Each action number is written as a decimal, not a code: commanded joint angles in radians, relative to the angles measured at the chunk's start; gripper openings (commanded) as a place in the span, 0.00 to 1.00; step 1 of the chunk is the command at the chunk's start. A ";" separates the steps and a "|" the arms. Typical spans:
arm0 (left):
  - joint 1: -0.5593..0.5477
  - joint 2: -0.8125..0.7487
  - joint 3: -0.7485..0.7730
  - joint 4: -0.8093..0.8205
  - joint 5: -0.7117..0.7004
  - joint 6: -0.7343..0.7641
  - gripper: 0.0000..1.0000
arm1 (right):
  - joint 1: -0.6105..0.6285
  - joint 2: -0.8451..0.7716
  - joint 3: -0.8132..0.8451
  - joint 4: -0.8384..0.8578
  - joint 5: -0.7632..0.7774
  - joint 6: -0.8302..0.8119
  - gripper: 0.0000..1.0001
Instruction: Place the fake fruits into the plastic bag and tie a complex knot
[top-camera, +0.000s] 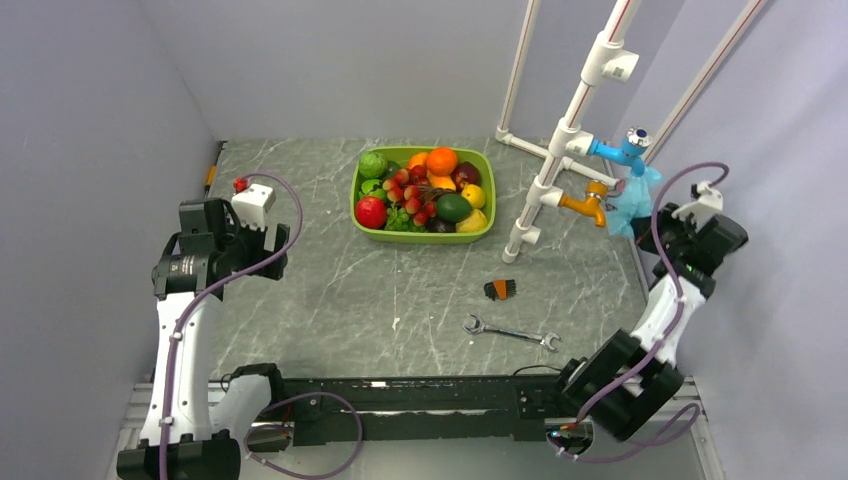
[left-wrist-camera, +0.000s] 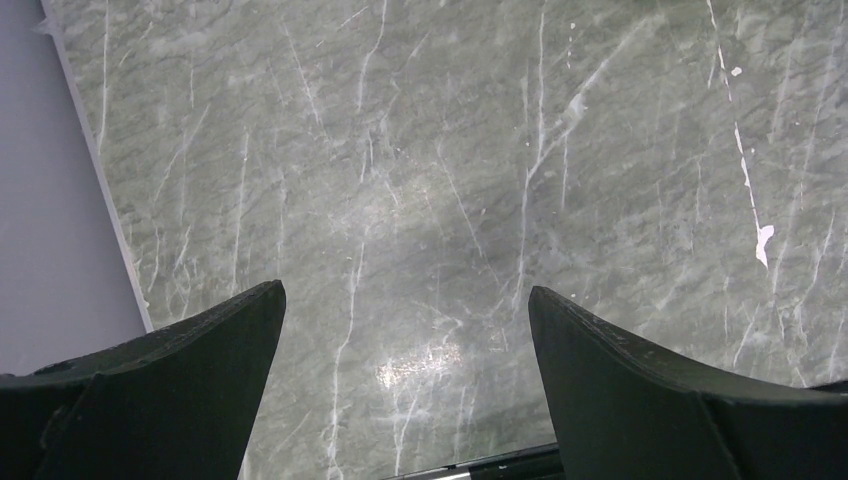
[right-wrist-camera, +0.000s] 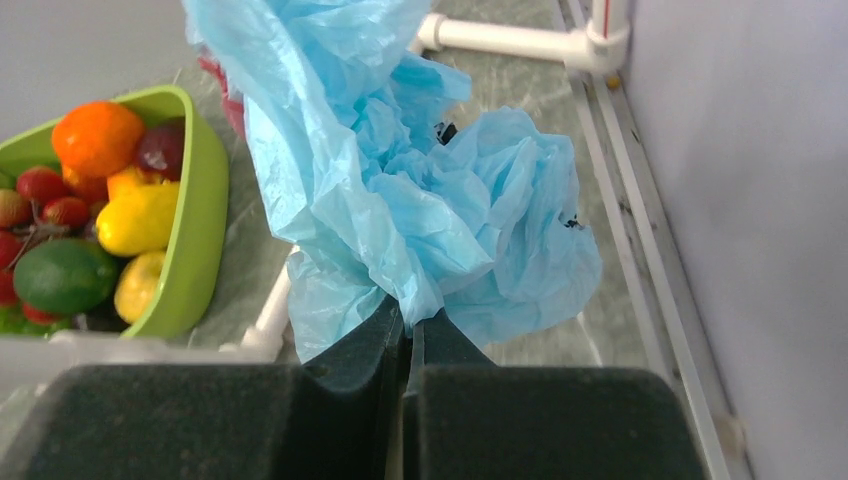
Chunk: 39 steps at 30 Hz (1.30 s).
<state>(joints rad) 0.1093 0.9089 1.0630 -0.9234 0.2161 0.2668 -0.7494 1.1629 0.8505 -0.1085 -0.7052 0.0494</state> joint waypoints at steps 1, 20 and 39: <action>-0.005 -0.047 -0.018 -0.021 0.028 0.006 0.99 | -0.119 -0.201 -0.049 -0.243 -0.158 -0.152 0.00; -0.005 -0.170 -0.017 -0.093 0.023 0.049 0.99 | -0.196 -0.530 0.022 -0.848 -0.127 -0.600 0.00; -0.005 -0.198 -0.015 -0.094 0.042 0.086 0.99 | -0.185 -0.620 0.147 -1.394 -0.280 -1.386 0.00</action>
<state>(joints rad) 0.1066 0.7074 1.0180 -1.0222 0.2401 0.3283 -0.9501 0.5587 0.9199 -1.3769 -0.8558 -1.1439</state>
